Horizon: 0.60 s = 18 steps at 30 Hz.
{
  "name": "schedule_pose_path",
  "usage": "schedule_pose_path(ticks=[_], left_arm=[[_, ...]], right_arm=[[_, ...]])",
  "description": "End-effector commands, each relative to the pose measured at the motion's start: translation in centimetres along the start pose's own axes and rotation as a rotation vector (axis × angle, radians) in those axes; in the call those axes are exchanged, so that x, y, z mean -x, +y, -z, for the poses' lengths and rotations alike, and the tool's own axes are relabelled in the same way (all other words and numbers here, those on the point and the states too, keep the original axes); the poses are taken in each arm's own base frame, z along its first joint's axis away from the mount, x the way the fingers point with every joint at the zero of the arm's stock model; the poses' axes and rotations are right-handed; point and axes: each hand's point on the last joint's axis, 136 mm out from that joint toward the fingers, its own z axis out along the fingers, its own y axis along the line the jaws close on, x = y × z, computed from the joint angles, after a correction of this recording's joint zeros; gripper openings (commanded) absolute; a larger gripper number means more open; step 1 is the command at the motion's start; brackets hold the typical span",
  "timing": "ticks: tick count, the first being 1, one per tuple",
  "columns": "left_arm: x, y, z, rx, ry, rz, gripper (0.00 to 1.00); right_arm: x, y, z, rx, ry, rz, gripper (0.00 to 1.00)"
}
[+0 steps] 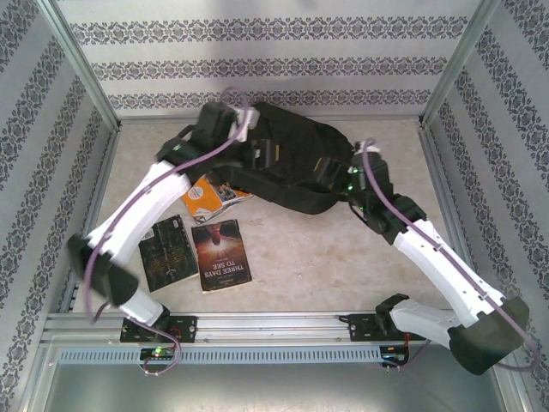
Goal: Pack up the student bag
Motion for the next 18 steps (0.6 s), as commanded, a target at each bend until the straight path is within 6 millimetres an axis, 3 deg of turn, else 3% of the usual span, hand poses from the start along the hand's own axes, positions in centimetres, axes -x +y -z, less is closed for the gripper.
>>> schedule_pose_path(ticks=[1,4,7,11,14,18], left_arm=[[-4.1,5.2,2.1,0.193,0.008,0.129,0.72],[-9.8,9.0,4.1,0.298,0.057,0.245,0.76],[-14.9,12.2,5.8,0.411,0.095,0.345,0.77],[-21.2,15.4,5.9,0.5,0.154,0.486,0.79],[-24.6,16.8,5.3,0.532,0.2,0.565,0.76],[-27.6,18.4,4.8,0.571,0.214,0.623,0.74]], right_arm=[[-5.8,3.0,-0.6,0.079,0.2,0.156,0.78],[-11.1,6.5,-1.9,0.193,0.383,0.166,0.78],[-16.1,8.6,-3.9,0.258,0.561,0.106,0.78],[-21.3,10.9,-6.6,0.354,0.752,0.013,0.77],[-23.7,11.4,-8.5,0.338,0.816,0.03,0.77],[-25.3,11.6,-10.5,0.309,0.852,0.015,0.77]])
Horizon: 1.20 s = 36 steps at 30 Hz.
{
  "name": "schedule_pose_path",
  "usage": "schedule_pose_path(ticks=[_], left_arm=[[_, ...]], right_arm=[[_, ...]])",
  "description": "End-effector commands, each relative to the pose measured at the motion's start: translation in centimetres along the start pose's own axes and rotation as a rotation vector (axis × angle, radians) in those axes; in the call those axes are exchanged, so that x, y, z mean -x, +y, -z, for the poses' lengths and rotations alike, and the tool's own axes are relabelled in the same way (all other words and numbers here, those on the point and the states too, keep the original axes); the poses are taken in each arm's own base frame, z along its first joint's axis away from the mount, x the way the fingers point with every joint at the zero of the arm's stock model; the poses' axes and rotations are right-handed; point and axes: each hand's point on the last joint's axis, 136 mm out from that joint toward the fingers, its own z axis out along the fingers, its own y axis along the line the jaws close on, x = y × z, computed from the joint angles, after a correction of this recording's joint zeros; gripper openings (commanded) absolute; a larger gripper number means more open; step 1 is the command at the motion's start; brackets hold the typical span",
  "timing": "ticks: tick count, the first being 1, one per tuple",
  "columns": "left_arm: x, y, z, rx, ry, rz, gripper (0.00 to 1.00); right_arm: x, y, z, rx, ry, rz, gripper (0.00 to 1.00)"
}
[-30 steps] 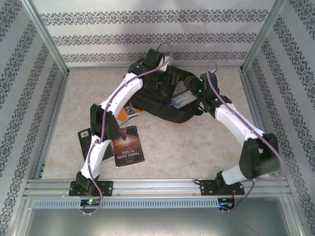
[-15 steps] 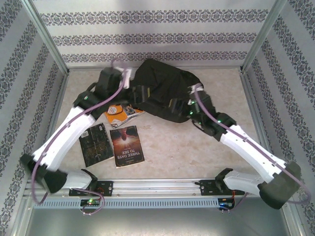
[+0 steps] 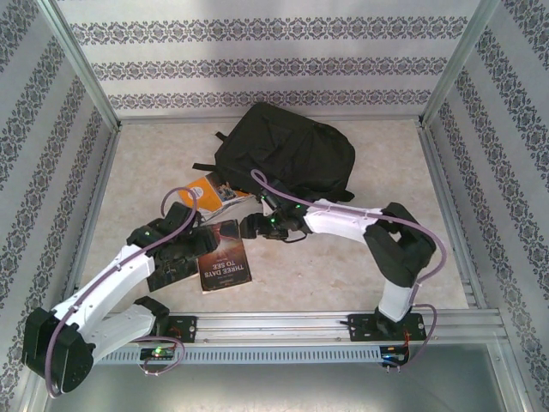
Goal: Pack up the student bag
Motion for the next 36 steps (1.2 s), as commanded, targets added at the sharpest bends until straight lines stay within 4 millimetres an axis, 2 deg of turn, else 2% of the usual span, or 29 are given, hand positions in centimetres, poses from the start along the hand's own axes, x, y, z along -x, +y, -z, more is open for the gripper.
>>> schedule_pose_path(ticks=[1,5,11,15,22,26,31,36], left_arm=[[0.1,1.1,-1.0,0.011,-0.037,0.111,0.74],[-0.7,2.0,-2.7,0.018,-0.021,0.146,0.71],[-1.7,2.5,-4.9,0.028,0.017,0.154,0.65],[-2.3,2.8,-6.0,0.032,0.04,0.153,0.55],[-2.5,3.1,-6.6,0.039,0.043,0.127,0.43],[-2.9,3.0,-6.9,0.033,0.062,0.114,0.38],[-3.3,3.1,-7.4,0.03,0.079,0.1,0.29],[-3.3,3.3,-7.3,0.037,0.08,0.086,0.27]], right_arm=[[1.2,3.0,-0.6,0.091,0.002,0.002,0.76],[1.4,2.3,-2.7,0.061,0.036,-0.025,0.75],[1.3,1.2,-4.8,0.034,0.065,-0.056,0.75],[1.1,1.7,-5.7,0.076,0.091,-0.074,0.7],[0.2,3.4,-6.6,0.152,0.126,-0.1,0.63],[0.4,3.9,-6.0,0.219,0.116,-0.142,0.61],[1.3,5.8,-3.9,0.387,0.108,-0.188,0.56],[1.1,7.4,-2.5,0.473,0.133,-0.16,0.54]])
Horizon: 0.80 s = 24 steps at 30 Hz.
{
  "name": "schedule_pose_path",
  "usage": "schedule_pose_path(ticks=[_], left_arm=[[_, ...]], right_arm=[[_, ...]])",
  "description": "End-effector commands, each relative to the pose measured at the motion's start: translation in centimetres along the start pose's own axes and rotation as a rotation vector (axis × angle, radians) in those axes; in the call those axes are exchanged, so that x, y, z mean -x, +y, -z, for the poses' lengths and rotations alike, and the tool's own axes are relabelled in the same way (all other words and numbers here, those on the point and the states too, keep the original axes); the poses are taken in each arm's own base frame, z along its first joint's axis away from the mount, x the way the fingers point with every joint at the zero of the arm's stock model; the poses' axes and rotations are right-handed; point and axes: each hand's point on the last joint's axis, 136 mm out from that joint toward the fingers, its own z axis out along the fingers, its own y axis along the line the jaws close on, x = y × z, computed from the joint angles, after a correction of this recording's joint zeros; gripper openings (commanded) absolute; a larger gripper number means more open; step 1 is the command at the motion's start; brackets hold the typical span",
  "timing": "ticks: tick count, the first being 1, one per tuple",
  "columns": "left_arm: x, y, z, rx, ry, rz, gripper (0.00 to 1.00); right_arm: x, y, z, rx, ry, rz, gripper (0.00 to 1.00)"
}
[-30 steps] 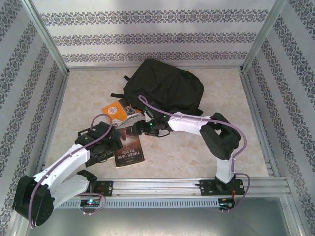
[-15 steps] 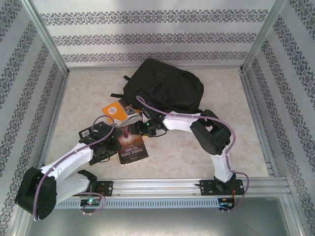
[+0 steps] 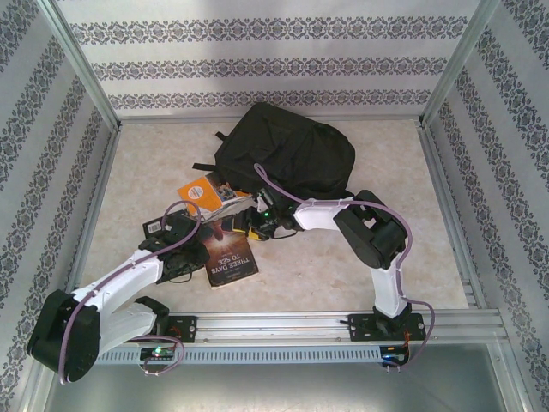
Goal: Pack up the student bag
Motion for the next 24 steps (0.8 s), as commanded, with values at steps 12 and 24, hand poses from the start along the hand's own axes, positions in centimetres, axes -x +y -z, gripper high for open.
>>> schedule_pose_path(ticks=[12,24], left_arm=[[-1.7,1.1,-1.6,0.015,0.07,-0.03,0.27],[-1.9,1.2,-1.6,0.017,0.078,-0.042,0.26]], right_arm=[[-4.1,6.2,1.2,0.313,0.166,0.114,0.46],[-5.0,4.7,1.2,0.244,0.197,0.179,0.37]])
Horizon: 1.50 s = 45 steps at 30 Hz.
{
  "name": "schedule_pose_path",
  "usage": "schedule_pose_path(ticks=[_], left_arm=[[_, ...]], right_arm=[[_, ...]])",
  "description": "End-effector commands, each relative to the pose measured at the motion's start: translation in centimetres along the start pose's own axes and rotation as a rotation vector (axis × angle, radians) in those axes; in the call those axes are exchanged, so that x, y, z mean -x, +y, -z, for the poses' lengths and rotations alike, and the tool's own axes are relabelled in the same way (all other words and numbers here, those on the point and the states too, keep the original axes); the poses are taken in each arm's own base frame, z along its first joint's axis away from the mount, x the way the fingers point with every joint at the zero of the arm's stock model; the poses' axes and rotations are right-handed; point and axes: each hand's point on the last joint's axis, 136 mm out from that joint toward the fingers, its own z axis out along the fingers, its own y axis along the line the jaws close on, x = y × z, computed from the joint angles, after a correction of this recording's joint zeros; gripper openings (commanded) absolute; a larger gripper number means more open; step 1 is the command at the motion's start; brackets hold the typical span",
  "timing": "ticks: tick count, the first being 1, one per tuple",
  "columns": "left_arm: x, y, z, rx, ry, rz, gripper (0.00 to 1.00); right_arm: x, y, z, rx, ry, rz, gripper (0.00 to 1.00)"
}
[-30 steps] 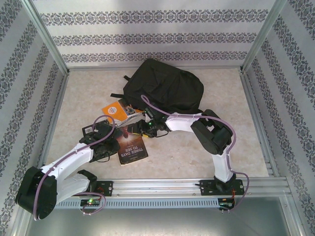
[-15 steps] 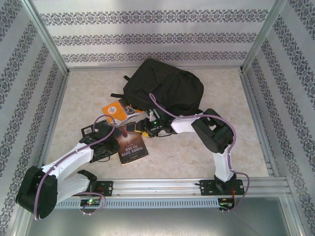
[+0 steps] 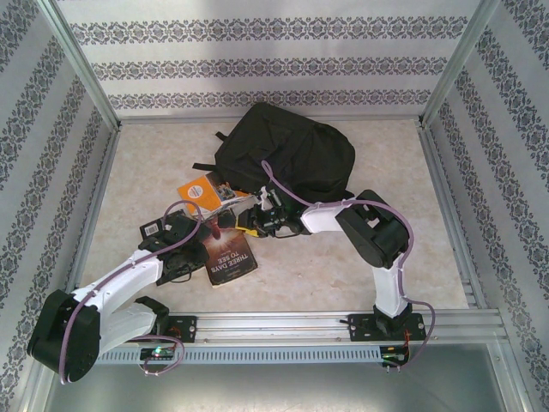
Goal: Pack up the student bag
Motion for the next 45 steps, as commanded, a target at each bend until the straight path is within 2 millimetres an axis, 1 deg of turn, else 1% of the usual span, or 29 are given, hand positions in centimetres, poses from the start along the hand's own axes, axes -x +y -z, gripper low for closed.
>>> schedule_pose_path(ticks=[1,3,7,9,13,14,15,16,17,20,22,25,27,28,32,34,37,39,42,45], left_arm=[[-2.1,1.1,-1.6,0.015,0.083,-0.017,0.26],[-2.3,1.1,-1.7,0.006,0.086,-0.013,0.26],[-2.7,1.2,-1.9,0.0,0.101,-0.014,0.26],[-2.7,1.2,-1.9,0.003,0.101,-0.014,0.26],[-2.5,1.0,-1.7,-0.003,0.1,-0.019,0.26],[-2.5,0.9,-1.6,-0.003,0.1,-0.022,0.26],[-2.4,0.8,-1.5,-0.005,0.099,-0.026,0.28],[-2.2,0.7,-1.2,-0.006,0.093,-0.03,0.3],[-2.0,0.6,-0.8,-0.006,0.086,-0.031,0.34],[-1.2,-0.1,0.9,-0.032,0.05,-0.039,0.49],[-0.4,-1.0,2.8,-0.074,0.014,-0.057,0.61],[0.8,-3.1,6.2,-0.183,-0.047,-0.099,0.72],[1.4,-4.8,8.5,-0.267,-0.082,-0.127,0.82],[1.6,-5.9,9.7,-0.325,-0.093,-0.145,0.86],[1.7,-11.5,14.9,-0.628,-0.109,-0.25,0.96],[2.2,-13.0,17.1,-0.71,-0.134,-0.27,0.97],[2.8,-14.3,19.4,-0.765,-0.164,-0.299,0.96],[2.7,-15.4,20.9,-0.829,-0.165,-0.327,0.95],[2.8,-16.7,23.2,-0.913,-0.179,-0.348,0.94],[2.3,-17.9,25.5,-1.022,-0.184,-0.414,0.93]], right_arm=[[-5.0,3.3,-0.5,0.071,0.2,0.129,0.37],[-5.1,2.5,-0.8,0.034,0.21,0.146,0.37],[-4.9,1.5,-1.6,0.034,0.214,0.149,0.37],[-4.8,1.5,-2.1,0.057,0.213,0.155,0.36],[-4.5,0.7,-2.7,0.062,0.195,0.135,0.31],[-4.4,0.6,-2.8,0.06,0.19,0.132,0.27],[-4.2,0.4,-2.7,0.053,0.178,0.131,0.21],[-3.9,0.2,-2.4,0.04,0.155,0.13,0.14],[-3.6,0.1,-2.0,0.032,0.134,0.133,0.11],[-2.7,0.8,0.0,0.033,0.074,0.153,0.06],[-2.4,2.1,2.0,0.037,0.036,0.196,0.03],[-2.8,4.8,4.6,0.054,0.001,0.289,0.01],[-3.1,6.5,6.1,0.06,-0.009,0.34,0.01],[-3.3,7.8,7.1,0.076,-0.021,0.372,0.0],[-4.5,12.3,10.7,0.176,-0.063,0.48,0.0],[-5.5,14.4,12.1,0.235,-0.052,0.524,0.0],[-7.2,17.2,14.3,0.331,-0.055,0.58,0.0],[-8.2,18.7,15.8,0.39,-0.073,0.612,0.0],[-9.8,20.0,17.7,0.456,-0.091,0.657,0.0],[-11.3,20.6,19.4,0.494,-0.108,0.702,0.0]])
